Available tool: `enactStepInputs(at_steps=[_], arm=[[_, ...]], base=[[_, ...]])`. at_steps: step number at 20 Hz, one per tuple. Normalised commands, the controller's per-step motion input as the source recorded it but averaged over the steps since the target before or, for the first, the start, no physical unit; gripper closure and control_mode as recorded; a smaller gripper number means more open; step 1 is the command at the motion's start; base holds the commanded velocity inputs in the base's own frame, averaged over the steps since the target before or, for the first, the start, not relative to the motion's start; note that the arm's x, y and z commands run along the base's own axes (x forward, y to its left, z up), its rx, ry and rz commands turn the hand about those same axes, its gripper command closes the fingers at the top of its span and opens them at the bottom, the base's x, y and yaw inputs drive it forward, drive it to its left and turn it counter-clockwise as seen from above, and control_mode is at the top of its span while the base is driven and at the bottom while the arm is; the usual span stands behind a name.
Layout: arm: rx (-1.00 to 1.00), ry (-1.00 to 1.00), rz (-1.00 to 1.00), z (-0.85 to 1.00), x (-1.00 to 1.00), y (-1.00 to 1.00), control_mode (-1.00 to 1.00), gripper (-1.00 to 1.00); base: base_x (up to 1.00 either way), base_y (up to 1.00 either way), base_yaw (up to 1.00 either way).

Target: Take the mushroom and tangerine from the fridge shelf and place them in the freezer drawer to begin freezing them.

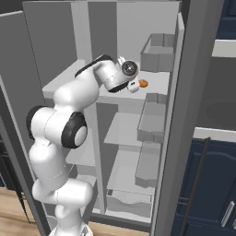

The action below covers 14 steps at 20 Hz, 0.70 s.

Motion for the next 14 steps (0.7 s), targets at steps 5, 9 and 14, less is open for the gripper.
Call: enactStepInputs(at_steps=[5,9,14], arm=[[0.09,0.08,0.0,-0.02,0.34,0.0,-1.0,-1.0],[0.03,0.09,0.0,-0.11,0.29,0.0,-1.0,-1.0],[0.0,0.1,0.0,-0.13,0.37,0.0,-1.0,-1.0]], base=[[0.0,0.0,0.0],[0.0,0.0,0.0],[0.0,0.0,0.0]])
